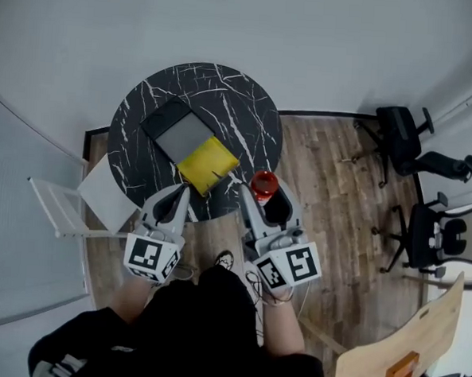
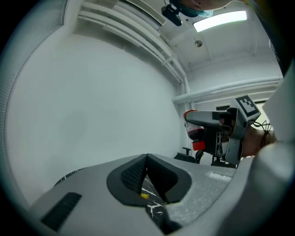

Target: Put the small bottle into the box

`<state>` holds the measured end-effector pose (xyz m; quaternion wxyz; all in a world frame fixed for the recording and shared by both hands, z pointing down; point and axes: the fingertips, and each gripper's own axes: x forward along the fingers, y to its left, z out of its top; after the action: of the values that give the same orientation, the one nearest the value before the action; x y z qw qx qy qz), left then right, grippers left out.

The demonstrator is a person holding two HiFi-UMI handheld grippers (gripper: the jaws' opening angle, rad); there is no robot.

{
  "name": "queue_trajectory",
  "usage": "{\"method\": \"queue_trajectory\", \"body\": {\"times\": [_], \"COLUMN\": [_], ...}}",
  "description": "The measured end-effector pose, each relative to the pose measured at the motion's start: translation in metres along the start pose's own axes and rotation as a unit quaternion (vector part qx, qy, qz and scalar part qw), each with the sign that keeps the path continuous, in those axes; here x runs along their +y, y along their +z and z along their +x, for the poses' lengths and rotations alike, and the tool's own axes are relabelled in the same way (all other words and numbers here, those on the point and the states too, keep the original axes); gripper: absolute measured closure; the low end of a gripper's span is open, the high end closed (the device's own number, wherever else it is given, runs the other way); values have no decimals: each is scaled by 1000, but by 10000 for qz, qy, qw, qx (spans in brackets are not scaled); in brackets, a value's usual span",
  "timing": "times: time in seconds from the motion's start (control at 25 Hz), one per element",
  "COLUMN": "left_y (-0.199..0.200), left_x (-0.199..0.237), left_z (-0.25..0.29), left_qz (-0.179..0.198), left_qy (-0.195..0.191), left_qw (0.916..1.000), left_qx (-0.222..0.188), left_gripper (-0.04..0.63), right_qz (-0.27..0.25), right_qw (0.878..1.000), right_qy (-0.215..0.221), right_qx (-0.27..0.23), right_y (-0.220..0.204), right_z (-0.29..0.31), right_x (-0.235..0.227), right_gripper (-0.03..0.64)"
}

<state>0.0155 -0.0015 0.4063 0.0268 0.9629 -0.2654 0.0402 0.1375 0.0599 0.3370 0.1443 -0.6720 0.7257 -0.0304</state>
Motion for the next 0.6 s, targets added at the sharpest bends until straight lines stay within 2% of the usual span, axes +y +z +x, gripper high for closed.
{"method": "queue_trajectory", "body": {"times": [0.2,0.44,0.6], "left_y": [-13,-30,-30], "left_x": [2,7,9], "left_z": [21,35,46], "left_qz": [-27,-22,18], "left_qy": [340,489,503], "left_qw": [9992,9975,9971], "left_qx": [211,501,573], "left_gripper": [595,595,595], "right_qz": [80,317,394], "right_qw": [9995,9977,9970], "right_qy": [239,524,568], "right_qx": [179,275,349], "right_y": [-10,-23,-30], "right_z": [13,28,35], "right_x": [-32,-45,-52], "right_gripper": [405,405,405]}}
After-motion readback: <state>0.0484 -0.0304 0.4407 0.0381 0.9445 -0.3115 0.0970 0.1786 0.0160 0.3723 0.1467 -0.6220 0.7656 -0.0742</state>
